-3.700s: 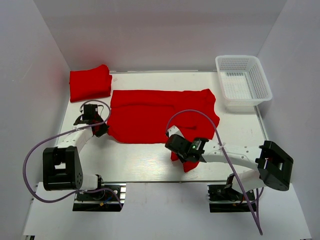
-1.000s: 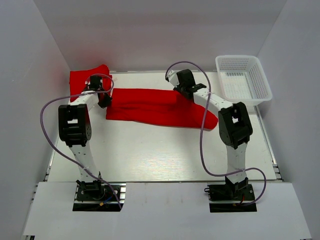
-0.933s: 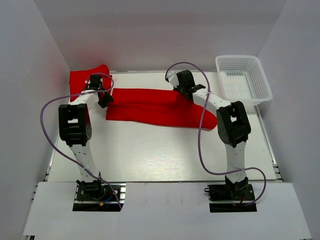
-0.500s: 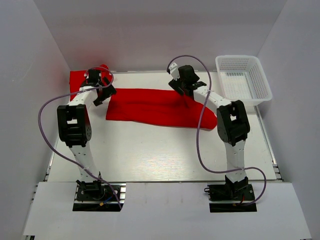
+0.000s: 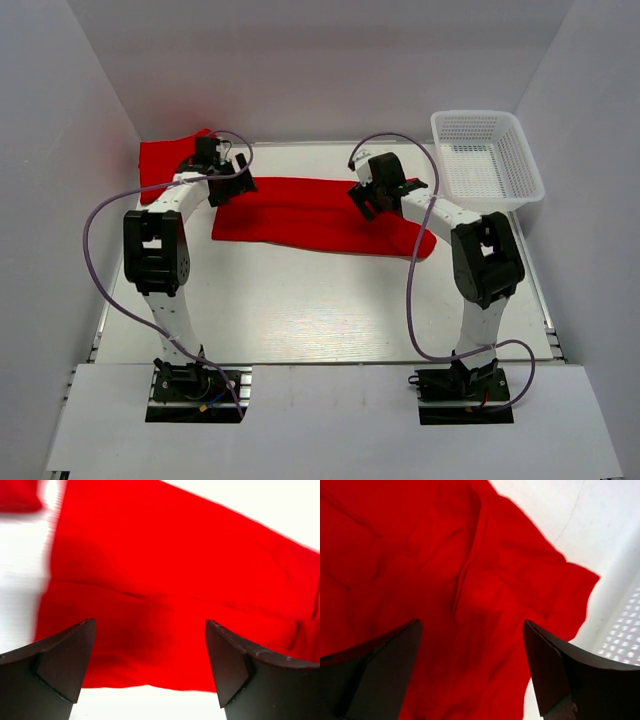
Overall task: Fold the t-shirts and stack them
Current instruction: Fold the other side of the tshirt into a rectangle
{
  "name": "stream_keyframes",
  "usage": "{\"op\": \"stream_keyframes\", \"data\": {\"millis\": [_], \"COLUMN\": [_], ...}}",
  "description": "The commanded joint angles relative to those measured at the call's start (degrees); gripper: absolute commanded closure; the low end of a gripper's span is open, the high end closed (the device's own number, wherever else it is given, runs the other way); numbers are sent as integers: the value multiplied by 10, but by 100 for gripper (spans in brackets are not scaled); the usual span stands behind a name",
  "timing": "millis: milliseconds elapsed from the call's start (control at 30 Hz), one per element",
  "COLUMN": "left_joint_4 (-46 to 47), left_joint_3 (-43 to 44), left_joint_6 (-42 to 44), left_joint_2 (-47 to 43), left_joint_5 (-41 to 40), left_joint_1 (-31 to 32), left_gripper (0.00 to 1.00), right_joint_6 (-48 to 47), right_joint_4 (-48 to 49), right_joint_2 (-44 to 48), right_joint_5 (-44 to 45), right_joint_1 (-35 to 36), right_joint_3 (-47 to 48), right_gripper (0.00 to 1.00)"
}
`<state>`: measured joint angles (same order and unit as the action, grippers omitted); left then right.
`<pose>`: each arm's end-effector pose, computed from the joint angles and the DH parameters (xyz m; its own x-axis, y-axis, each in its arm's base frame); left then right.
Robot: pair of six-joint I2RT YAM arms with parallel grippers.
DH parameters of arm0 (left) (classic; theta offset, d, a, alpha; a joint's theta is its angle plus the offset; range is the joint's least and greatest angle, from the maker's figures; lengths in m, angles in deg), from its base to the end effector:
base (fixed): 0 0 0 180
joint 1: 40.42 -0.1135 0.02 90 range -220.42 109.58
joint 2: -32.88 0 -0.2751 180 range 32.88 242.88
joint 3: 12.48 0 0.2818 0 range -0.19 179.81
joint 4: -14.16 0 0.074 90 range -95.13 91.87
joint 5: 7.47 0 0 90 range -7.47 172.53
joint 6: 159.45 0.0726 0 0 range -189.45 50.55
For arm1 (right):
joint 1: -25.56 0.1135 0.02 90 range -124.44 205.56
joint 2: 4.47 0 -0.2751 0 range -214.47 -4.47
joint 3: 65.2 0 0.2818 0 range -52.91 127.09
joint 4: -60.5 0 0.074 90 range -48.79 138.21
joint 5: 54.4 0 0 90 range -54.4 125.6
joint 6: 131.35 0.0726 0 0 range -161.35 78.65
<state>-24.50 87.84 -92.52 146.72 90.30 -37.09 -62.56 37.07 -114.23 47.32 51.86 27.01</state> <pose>0.4933 -0.0385 0.1840 -0.7805 -0.3435 -0.5223 -0.1799 0.9236 -0.3385 0.4469 0.2044 0.1923 -0.4409 -0.6130 -0.6556 -0.4890 0.7766 -0.3973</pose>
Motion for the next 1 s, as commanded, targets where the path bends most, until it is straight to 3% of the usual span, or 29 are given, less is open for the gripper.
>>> {"op": "stream_keyframes", "data": {"millis": [0, 367, 500, 700, 867, 967], "left_joint_4": [5, 11, 5, -5, -11, -16], "left_joint_3": [-16, -89, -89, -95, -106, -111], "left_joint_6": [18, 13, 13, 13, 13, 13], "left_joint_2": [3, 14, 24, 30, 30, 30], "left_joint_5": [38, 32, 21, 3, -8, -15], "left_joint_1": [18, 23, 23, 18, 11, 11], "left_gripper": [0, 0, 0, 0, 0, 0], "right_joint_6": [33, 21, 25, 37, 39, 42], "right_joint_4": [-1, 11, 19, 45, 52, 58], "right_joint_2": [-4, -86, -107, -111, -114, -112], "right_joint_5": [-14, 29, 51, 85, 101, 100], "right_joint_1": [-5, -11, -13, -18, -26, -28], "right_joint_3": [5, 42, 53, 59, 66, 69], "right_gripper": [13, 20, 34, 45, 88, 100]}}
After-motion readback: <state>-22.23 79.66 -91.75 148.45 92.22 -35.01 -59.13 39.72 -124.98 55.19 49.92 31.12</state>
